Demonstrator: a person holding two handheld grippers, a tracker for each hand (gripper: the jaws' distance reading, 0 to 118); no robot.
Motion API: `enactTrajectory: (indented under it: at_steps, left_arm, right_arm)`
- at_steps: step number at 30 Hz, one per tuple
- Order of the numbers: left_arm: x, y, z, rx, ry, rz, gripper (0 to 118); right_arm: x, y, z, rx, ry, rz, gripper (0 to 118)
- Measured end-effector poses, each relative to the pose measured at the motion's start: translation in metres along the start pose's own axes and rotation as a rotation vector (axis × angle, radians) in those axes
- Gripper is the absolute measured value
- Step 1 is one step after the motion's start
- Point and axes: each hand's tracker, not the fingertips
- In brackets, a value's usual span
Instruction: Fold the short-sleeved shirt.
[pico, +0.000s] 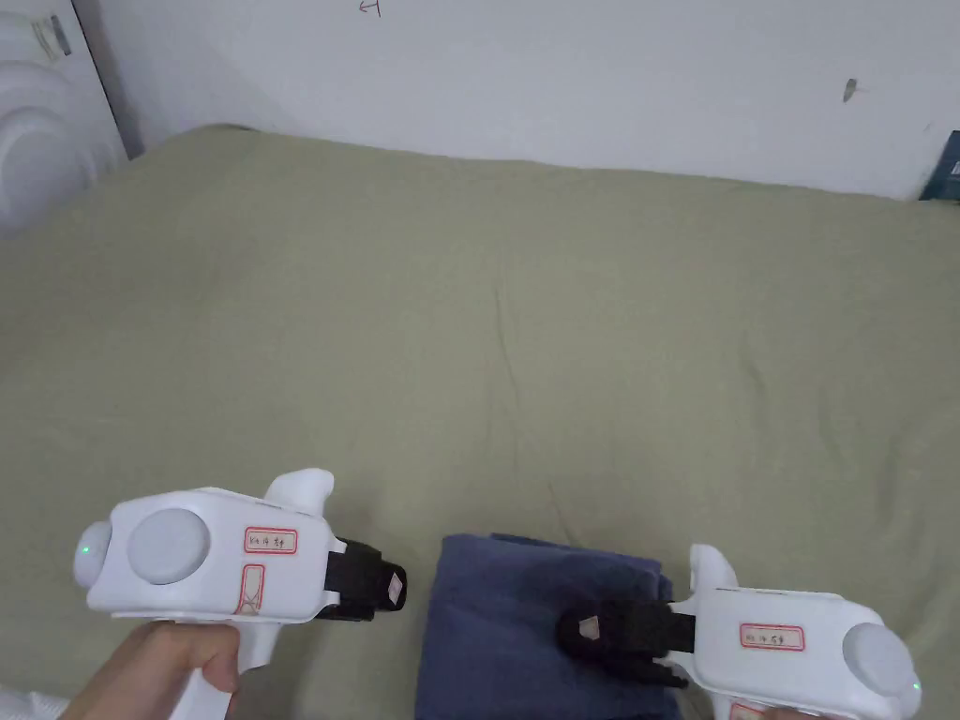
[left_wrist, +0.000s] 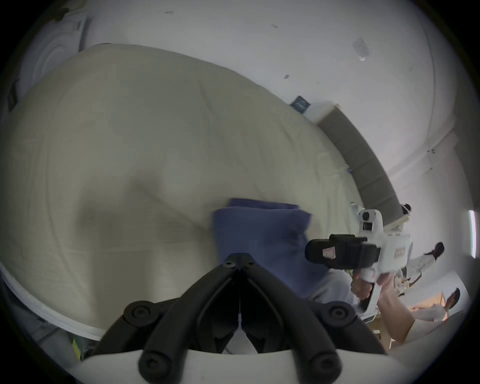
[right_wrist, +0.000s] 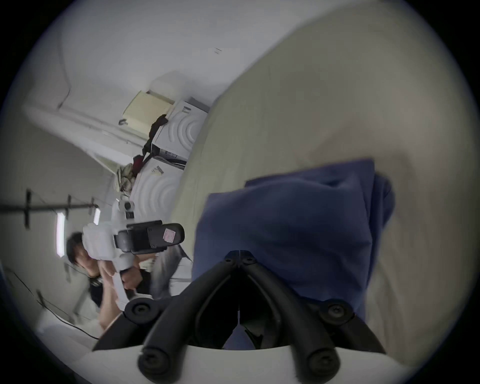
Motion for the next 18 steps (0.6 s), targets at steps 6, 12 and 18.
enactTrajectory:
  at_steps: [6,12,18]
  left_arm:
    - [-0.031,-0.004,-0.024,-0.044,-0.241,0.144,62]
    - [-0.03,0.002,-0.07,-0.094,-0.398,0.198,116]
    - [-0.018,0.009,-0.102,-0.137,-0.507,0.189,71]
  right_arm:
    - [0.038,-0.003,0.002,0.034,0.13,-0.143,1]
    - [0.033,-0.002,0.001,0.029,0.115,-0.101,1]
    - [0.033,-0.001,0.0,0.029,0.118,-0.105,1]
